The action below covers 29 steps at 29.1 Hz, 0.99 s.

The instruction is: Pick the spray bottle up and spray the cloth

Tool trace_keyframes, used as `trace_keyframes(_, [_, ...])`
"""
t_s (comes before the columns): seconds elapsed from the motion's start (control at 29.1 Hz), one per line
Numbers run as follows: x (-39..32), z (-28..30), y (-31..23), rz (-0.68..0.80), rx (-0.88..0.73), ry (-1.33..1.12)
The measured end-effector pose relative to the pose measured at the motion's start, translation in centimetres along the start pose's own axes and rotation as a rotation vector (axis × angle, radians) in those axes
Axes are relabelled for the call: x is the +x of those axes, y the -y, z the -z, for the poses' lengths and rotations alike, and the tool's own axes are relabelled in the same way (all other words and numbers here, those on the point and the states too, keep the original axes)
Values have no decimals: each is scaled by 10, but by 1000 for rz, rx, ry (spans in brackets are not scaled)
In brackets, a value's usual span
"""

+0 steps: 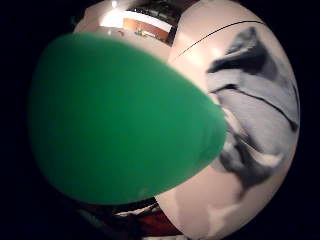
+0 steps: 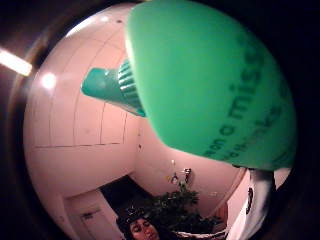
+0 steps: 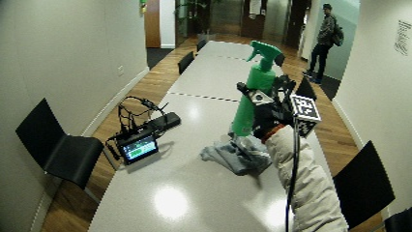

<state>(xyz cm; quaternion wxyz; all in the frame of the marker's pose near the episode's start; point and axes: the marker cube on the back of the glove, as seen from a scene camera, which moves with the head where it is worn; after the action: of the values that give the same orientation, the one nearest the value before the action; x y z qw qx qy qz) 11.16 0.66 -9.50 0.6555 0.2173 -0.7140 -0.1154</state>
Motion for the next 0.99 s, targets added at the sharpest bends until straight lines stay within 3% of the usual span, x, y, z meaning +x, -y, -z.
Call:
trace_keyframes(0.27, [29,-40,34,-108,23,39])
trace_keyframes(0.45, [64,-45,36,-181,67,-76])
trace_keyframes(0.62, [71,-49,36,-196,71,-43])
trace_keyframes(0.89, [56,-57,33,-177,-29,15])
trace_keyframes(0.99, [30,-57,11,-144,-146,53])
